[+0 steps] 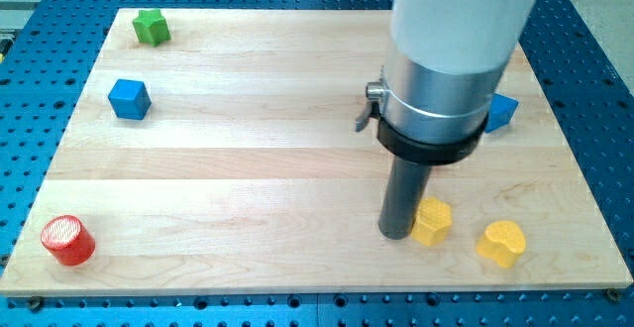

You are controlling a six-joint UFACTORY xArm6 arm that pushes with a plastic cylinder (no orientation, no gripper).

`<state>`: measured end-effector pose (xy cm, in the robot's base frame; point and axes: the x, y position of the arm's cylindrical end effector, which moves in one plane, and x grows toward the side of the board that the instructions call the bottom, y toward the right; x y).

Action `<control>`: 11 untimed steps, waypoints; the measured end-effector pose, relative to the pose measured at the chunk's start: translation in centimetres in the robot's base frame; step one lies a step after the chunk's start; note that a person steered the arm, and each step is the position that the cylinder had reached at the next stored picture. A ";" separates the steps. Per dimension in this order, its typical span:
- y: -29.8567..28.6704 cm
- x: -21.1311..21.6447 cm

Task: Move the red star diagonal to the green star

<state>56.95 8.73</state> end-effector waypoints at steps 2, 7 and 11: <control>5.4 1.0; 1.7 -5.7; 9.5 -8.9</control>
